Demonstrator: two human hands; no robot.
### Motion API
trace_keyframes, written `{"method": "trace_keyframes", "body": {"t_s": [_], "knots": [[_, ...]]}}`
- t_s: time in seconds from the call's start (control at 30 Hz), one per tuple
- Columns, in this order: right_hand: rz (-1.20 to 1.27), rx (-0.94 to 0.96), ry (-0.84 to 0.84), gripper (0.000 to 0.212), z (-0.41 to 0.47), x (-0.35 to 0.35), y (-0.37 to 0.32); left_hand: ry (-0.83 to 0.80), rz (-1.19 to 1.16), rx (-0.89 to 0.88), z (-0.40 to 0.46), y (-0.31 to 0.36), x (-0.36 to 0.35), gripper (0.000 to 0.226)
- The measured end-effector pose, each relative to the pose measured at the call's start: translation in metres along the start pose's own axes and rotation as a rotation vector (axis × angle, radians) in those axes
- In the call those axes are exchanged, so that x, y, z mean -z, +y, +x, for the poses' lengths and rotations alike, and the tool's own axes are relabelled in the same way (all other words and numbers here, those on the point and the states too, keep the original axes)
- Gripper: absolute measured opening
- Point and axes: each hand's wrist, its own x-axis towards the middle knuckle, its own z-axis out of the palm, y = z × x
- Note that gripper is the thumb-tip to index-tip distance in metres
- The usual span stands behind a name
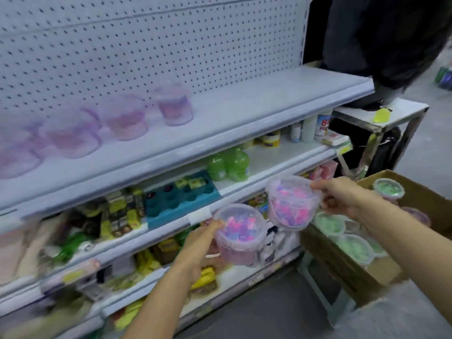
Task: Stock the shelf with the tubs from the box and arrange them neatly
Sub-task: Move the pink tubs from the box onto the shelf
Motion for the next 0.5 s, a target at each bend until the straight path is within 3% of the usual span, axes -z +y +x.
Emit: {"method": "trace_keyframes", "body": {"t_s": [0.27, 0.5], "knots": [[0.089, 0.194, -0.303, 0.013, -0.064, -0.156, -0.103, 0.237, -0.177, -0.173, -0.077, 0.039, 0.141, 0.040], [0.096, 0.239, -0.472, 0.019, -0.094, -0.272, -0.166, 0.469, -0.317, -0.271, -0.108, 0.052, 0.223, 0.041]]}}
